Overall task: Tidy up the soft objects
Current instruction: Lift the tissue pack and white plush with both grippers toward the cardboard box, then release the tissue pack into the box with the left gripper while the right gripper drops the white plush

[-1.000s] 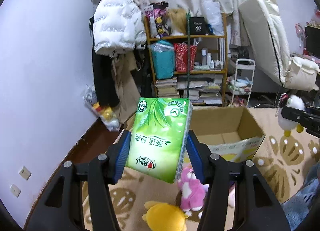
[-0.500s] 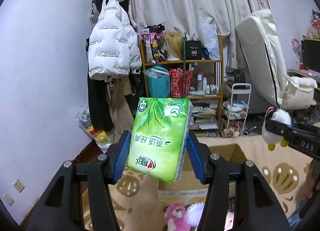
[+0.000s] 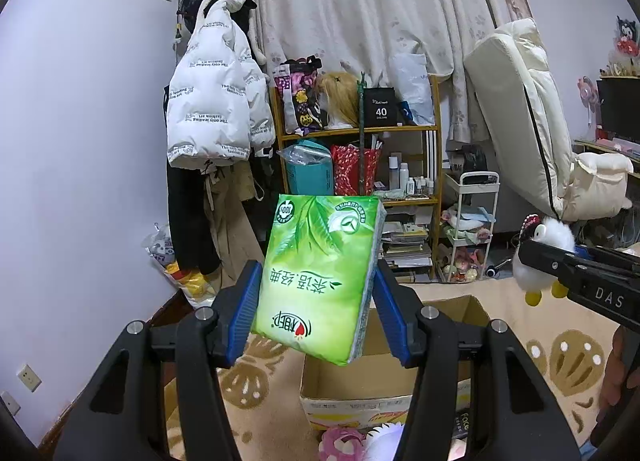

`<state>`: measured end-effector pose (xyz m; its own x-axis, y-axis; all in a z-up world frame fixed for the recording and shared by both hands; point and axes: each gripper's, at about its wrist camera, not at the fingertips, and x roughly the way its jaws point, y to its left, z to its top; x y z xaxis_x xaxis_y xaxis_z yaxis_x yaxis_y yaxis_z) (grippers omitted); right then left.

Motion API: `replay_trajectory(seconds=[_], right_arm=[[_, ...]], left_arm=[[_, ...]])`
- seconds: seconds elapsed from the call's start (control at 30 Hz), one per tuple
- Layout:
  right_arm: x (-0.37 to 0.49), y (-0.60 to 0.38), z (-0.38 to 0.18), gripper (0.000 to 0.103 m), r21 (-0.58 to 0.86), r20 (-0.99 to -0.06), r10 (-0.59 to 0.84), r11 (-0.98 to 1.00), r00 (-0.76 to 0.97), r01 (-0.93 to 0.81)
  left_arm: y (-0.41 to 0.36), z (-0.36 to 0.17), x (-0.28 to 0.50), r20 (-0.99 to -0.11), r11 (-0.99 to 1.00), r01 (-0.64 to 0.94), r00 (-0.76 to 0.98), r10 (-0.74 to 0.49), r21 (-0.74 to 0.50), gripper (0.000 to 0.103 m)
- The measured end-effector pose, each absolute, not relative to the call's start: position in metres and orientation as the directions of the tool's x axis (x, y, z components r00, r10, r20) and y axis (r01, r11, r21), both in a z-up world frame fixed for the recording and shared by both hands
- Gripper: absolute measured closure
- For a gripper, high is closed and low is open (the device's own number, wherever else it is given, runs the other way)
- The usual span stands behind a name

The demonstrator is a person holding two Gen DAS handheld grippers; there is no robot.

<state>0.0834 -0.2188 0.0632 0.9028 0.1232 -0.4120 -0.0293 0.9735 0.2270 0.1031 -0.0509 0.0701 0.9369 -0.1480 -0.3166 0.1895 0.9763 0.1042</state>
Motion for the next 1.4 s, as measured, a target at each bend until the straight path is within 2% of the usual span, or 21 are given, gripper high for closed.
replay_trajectory(seconds=[0.97, 1.4], right_arm=[[0.119, -0.230, 0.022, 0.067, 0.294, -0.436, 0.174, 0.955, 0.883, -0.043], [0.134, -0.228, -0.005, 0.065, 0.322, -0.501, 0.222, 0.945, 0.837, -0.058]], left_arm=[[-0.071, 0.012, 0.140, -0.420, 0.958, 0.224, 0.898, -0.132, 0.179, 0.048], [-0.080, -0.012, 0.149, -0.492, 0.940, 0.283, 0.857, -0.157, 0.193, 0.046]])
